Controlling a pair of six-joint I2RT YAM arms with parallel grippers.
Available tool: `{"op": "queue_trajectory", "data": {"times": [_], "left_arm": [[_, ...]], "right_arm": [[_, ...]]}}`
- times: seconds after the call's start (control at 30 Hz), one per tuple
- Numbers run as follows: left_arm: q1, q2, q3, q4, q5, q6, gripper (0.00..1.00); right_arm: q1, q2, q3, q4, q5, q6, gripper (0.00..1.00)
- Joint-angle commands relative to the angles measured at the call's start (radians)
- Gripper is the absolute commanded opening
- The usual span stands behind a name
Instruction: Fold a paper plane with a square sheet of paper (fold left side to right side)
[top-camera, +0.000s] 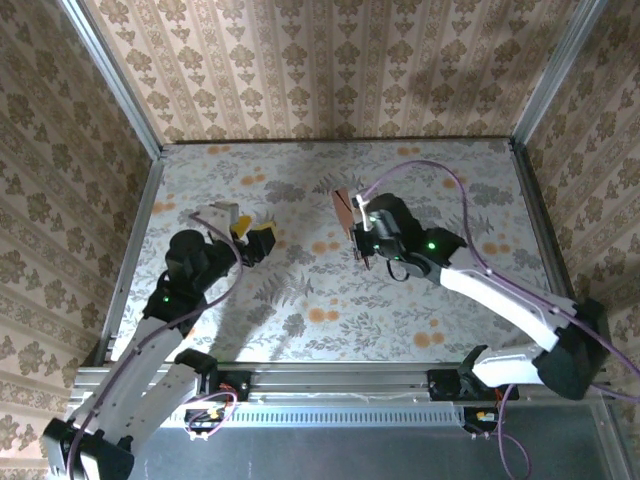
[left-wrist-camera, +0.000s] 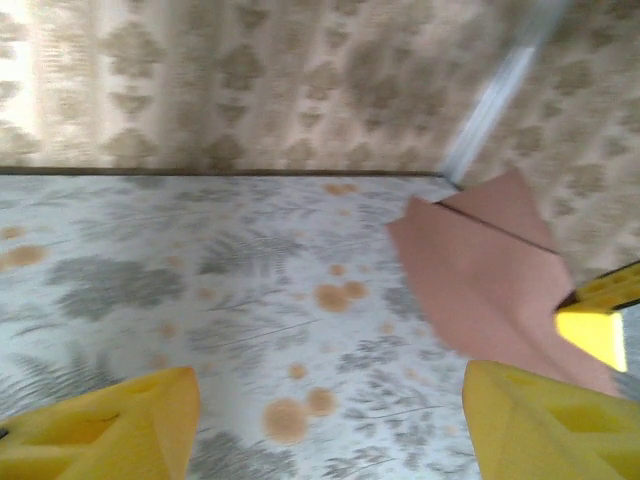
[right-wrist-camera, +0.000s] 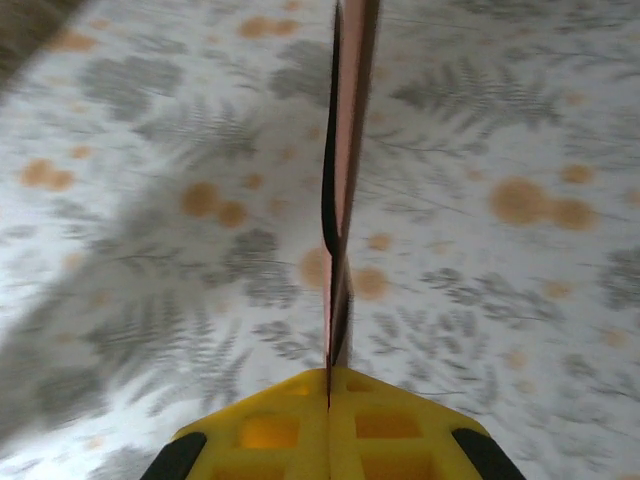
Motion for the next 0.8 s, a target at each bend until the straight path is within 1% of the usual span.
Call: {"op": "queue_trajectory", "data": {"times": [0.0, 0.13, 0.2, 0.3, 0.43, 0.53, 0.63, 0.77], "left_arm": [[0.015, -0.067, -0.016, -0.143, -0.221, 0.05, 0.71], [0.031, -0.118, -0.021, -0.199, -0.292, 0.045, 0.7], [0.039, -0.129, -0.022, -0.213, -0.301, 0.044, 0.7], [0.045, -0.131, -0.019, -0.221, -0.306, 0.042, 0.7], [0.05, -0.116, -0.016, -0.212, -0.287, 0.039, 0.7], [0.051, -0.097, -0.006, -0.219, -0.276, 0.039, 0.69], [0.052, -0.083, -0.001, -0.218, -0.263, 0.037, 0.69], [0.054, -0.066, 0.001, -0.214, -0.242, 0.026, 0.69]], "right_arm": [[0.048, 0.152, 0.116, -0.311, 0.404, -0.036, 0.09], [0.096, 0.361, 0.269, -0.477, 0.592, -0.017, 0.09], [0.107, 0.453, 0.328, -0.525, 0.634, -0.014, 0.09], [0.116, 0.592, 0.415, -0.583, 0.663, -0.015, 0.09], [0.12, 0.752, 0.533, -0.612, 0.656, -0.043, 0.1], [0.12, 0.862, 0.627, -0.64, 0.647, -0.063, 0.12], [0.118, 0.966, 0.725, -0.681, 0.562, -0.068, 0.16], [0.117, 1.052, 0.828, -0.719, 0.473, -0.054, 0.21]]}}
